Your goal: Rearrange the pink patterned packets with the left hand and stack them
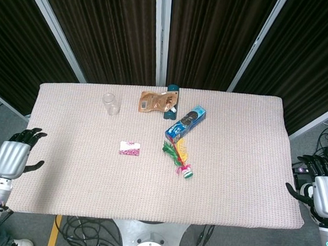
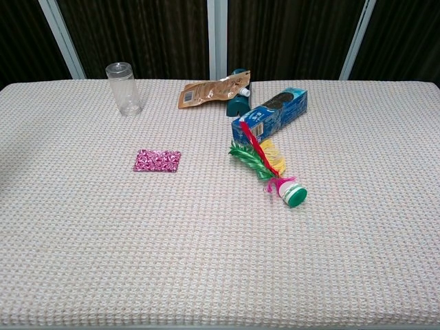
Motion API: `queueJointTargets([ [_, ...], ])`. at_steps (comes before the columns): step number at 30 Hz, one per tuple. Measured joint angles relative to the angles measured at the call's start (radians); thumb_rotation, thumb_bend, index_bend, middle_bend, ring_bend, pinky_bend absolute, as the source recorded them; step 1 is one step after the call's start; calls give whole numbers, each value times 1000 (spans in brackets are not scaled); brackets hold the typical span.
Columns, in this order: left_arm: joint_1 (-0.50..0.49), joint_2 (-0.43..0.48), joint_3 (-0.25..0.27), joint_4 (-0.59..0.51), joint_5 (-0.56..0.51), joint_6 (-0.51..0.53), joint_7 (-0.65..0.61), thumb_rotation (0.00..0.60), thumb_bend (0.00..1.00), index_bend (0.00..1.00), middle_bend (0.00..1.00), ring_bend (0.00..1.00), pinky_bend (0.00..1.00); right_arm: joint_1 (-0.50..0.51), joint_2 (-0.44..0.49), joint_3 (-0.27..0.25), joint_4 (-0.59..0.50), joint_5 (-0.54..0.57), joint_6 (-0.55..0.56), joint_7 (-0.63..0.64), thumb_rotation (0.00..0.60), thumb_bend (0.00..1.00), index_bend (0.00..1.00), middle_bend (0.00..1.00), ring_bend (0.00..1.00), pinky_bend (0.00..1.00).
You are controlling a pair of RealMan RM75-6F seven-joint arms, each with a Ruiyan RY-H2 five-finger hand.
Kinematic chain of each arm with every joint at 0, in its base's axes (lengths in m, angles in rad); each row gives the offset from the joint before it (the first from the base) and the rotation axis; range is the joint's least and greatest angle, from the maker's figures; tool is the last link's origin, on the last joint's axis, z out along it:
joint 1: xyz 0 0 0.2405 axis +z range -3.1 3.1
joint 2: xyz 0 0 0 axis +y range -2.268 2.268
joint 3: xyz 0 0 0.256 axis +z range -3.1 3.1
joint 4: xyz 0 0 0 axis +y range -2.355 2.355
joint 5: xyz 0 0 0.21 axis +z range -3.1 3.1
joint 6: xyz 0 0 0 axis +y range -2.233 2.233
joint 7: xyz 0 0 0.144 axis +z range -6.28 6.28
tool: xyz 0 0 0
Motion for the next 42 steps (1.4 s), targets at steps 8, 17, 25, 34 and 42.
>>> queueJointTargets([
  [8,-156,-51,-17,100,45,-181,-92,600,278,345,666,715,842,9,10,5,-18,0,-7,-9,481,127,235,202,141,138],
  [17,-353,-190,-3,261,55,-456,-148,600,424,345,798,818,930,17,12,-1,-32,0,-26,-18,483,127,236,202,139,138],
  [25,-450,-322,4,361,-26,-626,-123,600,440,291,822,827,935,32,4,-5,-36,4,-51,-27,485,125,236,203,140,138],
  [34,-524,-400,-13,414,-150,-743,-34,600,473,289,842,834,940,42,-4,-7,-32,5,-65,-22,478,125,235,202,140,138],
  [42,-568,-427,-23,416,-202,-772,24,600,530,289,849,839,940,40,-4,-10,-24,13,-68,-11,490,124,236,203,140,138],
])
